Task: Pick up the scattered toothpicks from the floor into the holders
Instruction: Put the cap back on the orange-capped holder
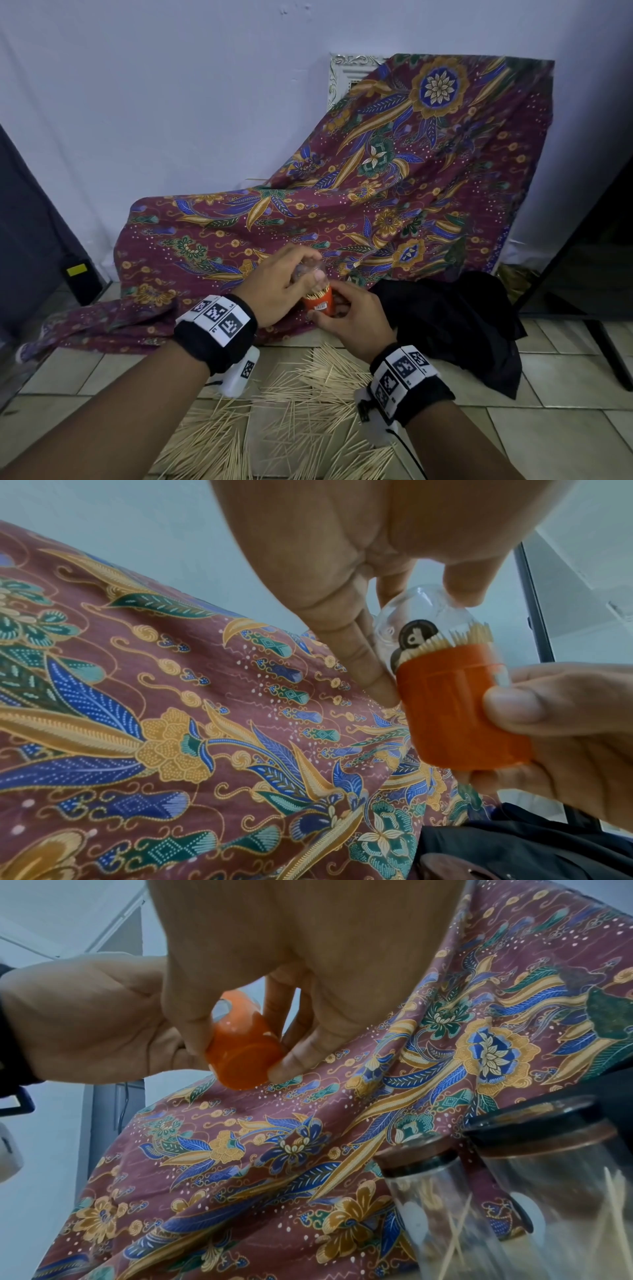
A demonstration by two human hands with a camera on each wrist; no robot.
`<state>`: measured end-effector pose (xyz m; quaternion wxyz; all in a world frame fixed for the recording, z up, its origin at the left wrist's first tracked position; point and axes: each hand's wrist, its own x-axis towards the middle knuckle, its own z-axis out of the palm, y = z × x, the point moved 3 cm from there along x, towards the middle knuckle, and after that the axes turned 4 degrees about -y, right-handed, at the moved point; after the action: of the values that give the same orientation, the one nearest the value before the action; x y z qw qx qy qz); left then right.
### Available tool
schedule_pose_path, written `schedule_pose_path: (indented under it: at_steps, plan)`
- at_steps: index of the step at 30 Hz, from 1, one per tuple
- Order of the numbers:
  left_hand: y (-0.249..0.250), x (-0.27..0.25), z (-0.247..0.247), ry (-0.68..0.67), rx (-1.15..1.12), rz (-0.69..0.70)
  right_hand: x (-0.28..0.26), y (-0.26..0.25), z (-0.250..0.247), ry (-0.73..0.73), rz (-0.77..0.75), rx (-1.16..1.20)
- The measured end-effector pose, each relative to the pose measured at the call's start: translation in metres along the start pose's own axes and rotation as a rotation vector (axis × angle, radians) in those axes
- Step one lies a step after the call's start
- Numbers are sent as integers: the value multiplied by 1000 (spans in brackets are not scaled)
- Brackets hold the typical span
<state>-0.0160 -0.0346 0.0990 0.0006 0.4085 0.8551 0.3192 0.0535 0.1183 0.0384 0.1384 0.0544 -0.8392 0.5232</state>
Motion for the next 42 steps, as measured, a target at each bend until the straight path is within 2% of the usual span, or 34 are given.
schedule_pose_path:
  at_steps: [6,11,16,23,33,36,42]
  plan:
    - [2,-4,-1,0,5,18,-4,-2,1,-1,-4,-9]
    - [4,-6,-6,61,-126,13,-10,-6,2,14,12,8]
    - [15,-11,-9,-34,-129,42,-16,-15,4,26,-9,27]
    - [18,-19,-16,-99,-96,103,-24,-20,3,27,-13,13]
    - [14,-24,-26,-79,-90,153,-28,-20,6,28,16,-12]
    - [11,-24,-32,-45,-129,113,-27,-21,6,41,15,-27]
    - [-10,-28,-28,4,-308,-113,-25,-24,4,65,19,17]
